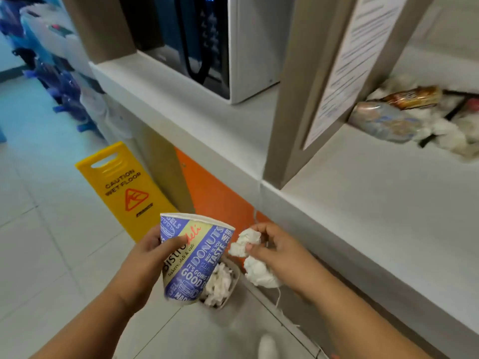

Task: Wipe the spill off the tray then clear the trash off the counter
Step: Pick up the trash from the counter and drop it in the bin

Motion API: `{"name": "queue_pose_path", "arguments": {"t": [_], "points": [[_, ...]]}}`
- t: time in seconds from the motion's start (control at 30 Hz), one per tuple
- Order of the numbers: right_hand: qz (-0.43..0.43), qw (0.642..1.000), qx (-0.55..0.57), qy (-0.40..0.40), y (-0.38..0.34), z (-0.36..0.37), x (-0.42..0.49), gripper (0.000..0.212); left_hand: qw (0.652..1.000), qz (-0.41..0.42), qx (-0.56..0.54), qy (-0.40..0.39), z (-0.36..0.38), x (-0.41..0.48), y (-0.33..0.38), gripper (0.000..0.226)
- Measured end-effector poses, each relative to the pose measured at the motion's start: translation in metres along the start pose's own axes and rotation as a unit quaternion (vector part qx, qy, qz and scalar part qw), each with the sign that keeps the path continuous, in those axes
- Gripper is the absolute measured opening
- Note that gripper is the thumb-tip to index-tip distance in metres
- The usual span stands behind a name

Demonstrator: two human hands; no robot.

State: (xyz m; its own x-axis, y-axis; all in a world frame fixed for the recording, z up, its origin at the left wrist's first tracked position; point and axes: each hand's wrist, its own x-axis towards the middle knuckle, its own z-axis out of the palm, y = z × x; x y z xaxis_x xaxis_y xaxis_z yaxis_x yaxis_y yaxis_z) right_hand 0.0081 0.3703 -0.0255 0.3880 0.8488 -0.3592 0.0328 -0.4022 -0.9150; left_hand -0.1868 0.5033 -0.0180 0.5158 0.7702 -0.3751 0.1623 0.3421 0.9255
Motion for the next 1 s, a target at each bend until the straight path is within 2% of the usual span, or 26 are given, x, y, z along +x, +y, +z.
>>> {"name": "queue_pose_path", "arguments": {"t": [0.13,0.33,0.57,0.7,0.8,0.9,0.97,1.0], "points": [[0.078,0.996,0.029,-0.023,0.056,0.037,0.035,0.022,0.997,-0.050,0.006,0.061,-0.019,0.025,-0.059,0.025],[0.245,0.964,0.099,-0.019,0.156,0.078,0.106,0.021,0.977,-0.129,0.028,0.170,-0.035,0.066,-0.159,0.020],[0.380,0.914,0.144,0.014,0.265,0.119,0.172,0.027,0.960,-0.198,0.061,0.188,-0.063,0.097,-0.254,0.026],[0.381,0.914,0.139,0.024,0.301,0.136,0.208,0.033,0.956,-0.209,0.094,0.185,-0.069,0.114,-0.291,0.027],[0.355,0.929,0.102,0.029,0.320,0.146,0.235,0.031,0.955,-0.205,0.111,0.181,-0.070,0.132,-0.310,0.028],[0.328,0.937,0.117,0.031,0.335,0.151,0.256,0.021,0.958,-0.191,0.123,0.175,-0.070,0.150,-0.321,0.029],[0.310,0.942,0.128,0.020,0.342,0.152,0.265,0.026,0.959,-0.179,0.138,0.173,-0.070,0.161,-0.327,0.029],[0.299,0.950,0.087,0.007,0.346,0.153,0.267,0.029,0.958,-0.175,0.147,0.172,-0.070,0.165,-0.330,0.030]]}}
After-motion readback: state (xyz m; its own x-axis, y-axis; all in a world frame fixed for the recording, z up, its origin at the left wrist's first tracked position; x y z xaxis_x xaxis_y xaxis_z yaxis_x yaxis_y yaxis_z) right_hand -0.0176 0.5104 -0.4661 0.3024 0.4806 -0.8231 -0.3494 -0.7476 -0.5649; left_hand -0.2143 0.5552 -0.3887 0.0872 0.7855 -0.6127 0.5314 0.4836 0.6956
